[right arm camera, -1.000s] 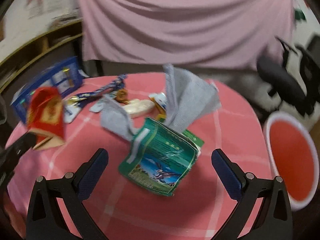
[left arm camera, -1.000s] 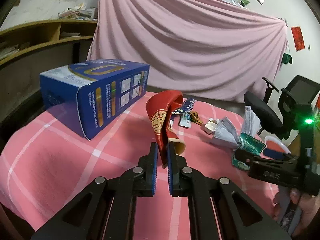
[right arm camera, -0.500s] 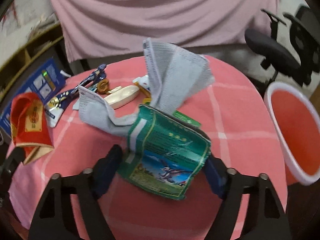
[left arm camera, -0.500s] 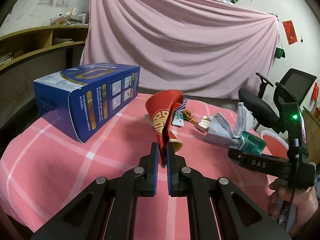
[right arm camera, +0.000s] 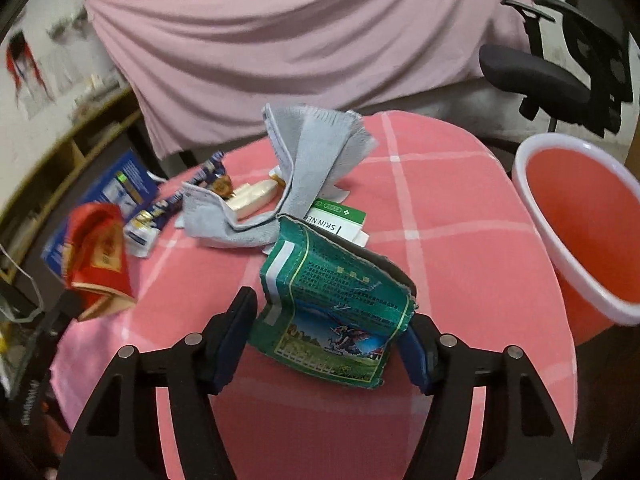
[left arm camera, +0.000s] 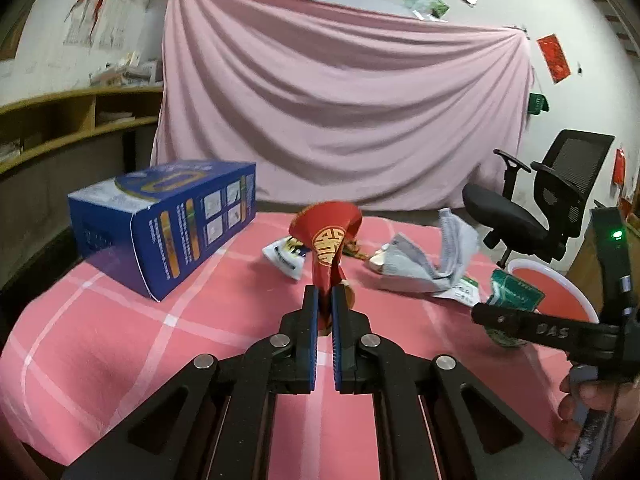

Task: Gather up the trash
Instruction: 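Grasp the red-and-gold wrapper with the left tool while the right tool grasps the green packet, then carry the red wrapper and green packet with both tools to the red bucket, then open both tools over the red bucket to drop the wrapper and packet, then move both open tools back to the trash on the table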

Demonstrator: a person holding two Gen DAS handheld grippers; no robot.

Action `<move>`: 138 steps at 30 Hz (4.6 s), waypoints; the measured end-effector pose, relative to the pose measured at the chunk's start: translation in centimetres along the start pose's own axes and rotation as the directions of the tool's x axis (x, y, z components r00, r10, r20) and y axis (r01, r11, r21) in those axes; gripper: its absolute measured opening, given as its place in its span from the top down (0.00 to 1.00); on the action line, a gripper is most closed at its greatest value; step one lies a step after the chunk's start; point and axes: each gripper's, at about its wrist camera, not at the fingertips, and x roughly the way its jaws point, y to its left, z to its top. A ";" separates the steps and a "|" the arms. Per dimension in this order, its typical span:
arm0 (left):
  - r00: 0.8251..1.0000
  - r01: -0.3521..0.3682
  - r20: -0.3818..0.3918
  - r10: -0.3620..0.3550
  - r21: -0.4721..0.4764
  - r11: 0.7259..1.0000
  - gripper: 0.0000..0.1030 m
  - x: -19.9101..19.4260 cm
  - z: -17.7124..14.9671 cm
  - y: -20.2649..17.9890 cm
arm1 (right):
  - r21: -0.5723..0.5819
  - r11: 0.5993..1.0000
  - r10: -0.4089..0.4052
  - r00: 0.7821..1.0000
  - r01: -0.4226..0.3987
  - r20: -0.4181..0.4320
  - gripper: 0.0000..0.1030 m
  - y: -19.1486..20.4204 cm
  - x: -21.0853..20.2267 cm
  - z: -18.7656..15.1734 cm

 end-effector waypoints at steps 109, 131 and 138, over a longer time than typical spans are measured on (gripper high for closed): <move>0.908 0.381 -0.241 -0.344 0.129 0.916 0.67 12.1 5.6 -30.8 | 0.357 0.930 -0.259 0.842 0.085 0.473 0.13 -28.5 -10.4 1.0; 0.966 0.076 0.240 -0.096 0.090 0.993 0.04 1.5 7.2 -16.9 | 0.048 0.994 -0.102 0.667 0.100 0.738 0.00 -16.4 -13.8 2.6; 0.955 -0.010 0.295 -0.009 0.063 0.998 0.04 0.1 6.6 -12.4 | -0.057 0.993 -0.026 0.670 0.102 0.742 0.00 -12.3 -12.3 3.0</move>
